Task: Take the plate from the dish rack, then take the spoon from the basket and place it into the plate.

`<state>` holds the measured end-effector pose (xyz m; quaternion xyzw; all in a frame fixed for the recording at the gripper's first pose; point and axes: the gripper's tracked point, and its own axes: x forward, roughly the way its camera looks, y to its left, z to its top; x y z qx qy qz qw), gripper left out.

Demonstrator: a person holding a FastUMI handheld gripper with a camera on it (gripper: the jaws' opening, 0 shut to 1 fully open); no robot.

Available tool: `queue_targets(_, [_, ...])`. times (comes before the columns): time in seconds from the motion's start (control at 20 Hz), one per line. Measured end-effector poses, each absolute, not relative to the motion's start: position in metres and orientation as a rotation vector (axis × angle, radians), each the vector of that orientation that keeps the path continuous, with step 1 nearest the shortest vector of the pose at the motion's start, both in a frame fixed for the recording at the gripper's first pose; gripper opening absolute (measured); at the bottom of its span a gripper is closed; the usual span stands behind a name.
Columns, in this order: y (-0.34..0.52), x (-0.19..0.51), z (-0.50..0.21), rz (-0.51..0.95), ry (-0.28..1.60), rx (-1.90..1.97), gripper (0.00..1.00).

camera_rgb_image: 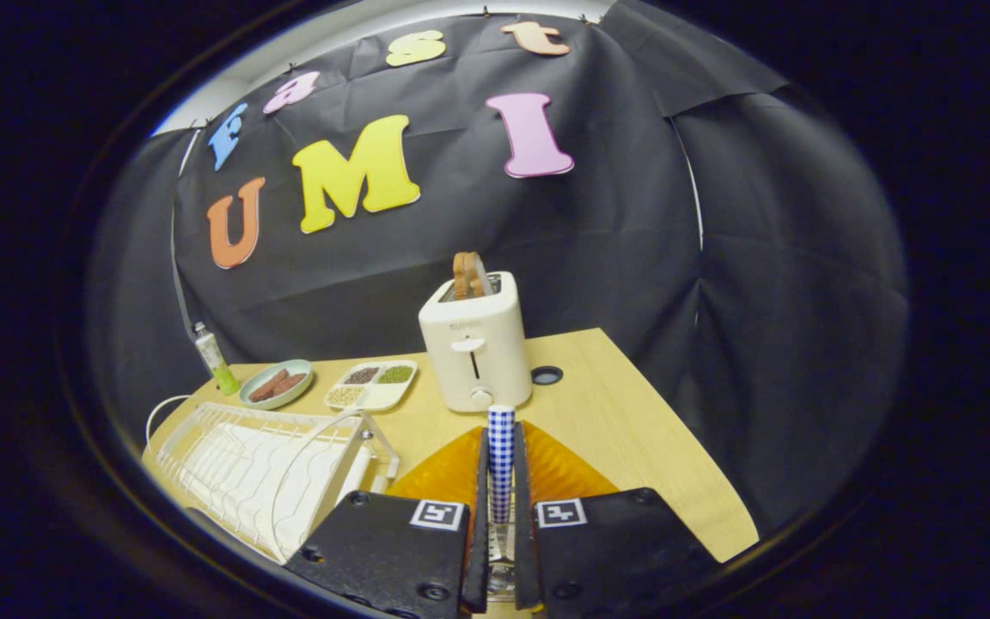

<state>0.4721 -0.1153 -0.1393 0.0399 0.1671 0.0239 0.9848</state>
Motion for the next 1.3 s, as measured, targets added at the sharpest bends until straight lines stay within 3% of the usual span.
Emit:
queue_targets(0.5, [-0.107,0.425,-0.056,0.017,0.141,0.011,0.17])
queue_targets(1.0, [-0.050,0.310,0.031,0.114,-0.001,0.021,0.17])
queue_targets(1.3, [0.021,0.237,0.032,0.220,-0.025,0.027,0.17])
